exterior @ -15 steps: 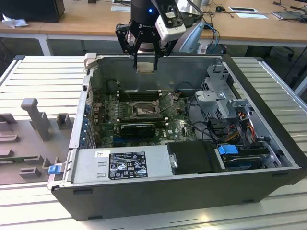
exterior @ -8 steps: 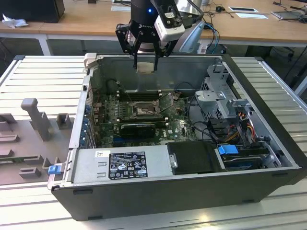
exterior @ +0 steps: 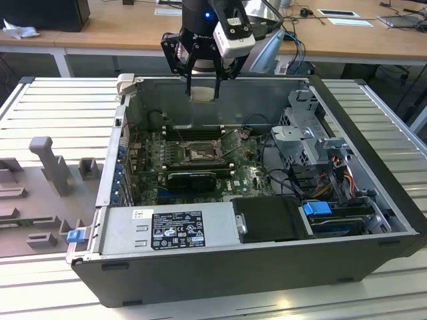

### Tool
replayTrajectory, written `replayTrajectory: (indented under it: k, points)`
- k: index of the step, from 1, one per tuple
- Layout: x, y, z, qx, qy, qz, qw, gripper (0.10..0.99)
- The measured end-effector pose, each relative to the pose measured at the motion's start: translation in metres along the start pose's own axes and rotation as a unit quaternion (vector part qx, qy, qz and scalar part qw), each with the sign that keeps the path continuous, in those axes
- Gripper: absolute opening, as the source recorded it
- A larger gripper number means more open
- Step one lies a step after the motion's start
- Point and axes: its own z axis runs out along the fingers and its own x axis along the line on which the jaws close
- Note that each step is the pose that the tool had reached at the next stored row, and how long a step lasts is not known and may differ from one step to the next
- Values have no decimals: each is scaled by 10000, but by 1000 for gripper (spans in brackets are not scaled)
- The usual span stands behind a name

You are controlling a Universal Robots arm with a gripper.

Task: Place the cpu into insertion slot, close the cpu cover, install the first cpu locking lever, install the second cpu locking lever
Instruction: 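Place the cpu into insertion slot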

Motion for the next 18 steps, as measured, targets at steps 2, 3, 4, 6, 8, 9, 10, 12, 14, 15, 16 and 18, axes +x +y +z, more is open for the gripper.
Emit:
replayTrajectory:
  k: [2,3,4,6,8,9,10,12,14,15,16,18]
  points:
    - [0,0,0,-1,-6,71,10000,529]
    - [0,0,1,-2,-10,119,9999,529]
    - [0,0,1,-3,-12,144,9999,529]
    - [0,0,2,-4,-21,245,9997,529]
    - [0,0,2,-6,-26,307,9995,529]
    - [0,-1,3,-6,-30,347,9994,529]
    - [0,0,3,-7,-32,371,9993,529]
    - [0,-1,4,-8,-37,434,9991,529]
    - [0,-1,4,-9,-41,486,9988,529]
    - [0,0,5,-9,-44,506,9987,529]
    - [0,0,5,-9,-48,553,9985,529]
    - [0,0,8,-2,-58,641,9979,529]
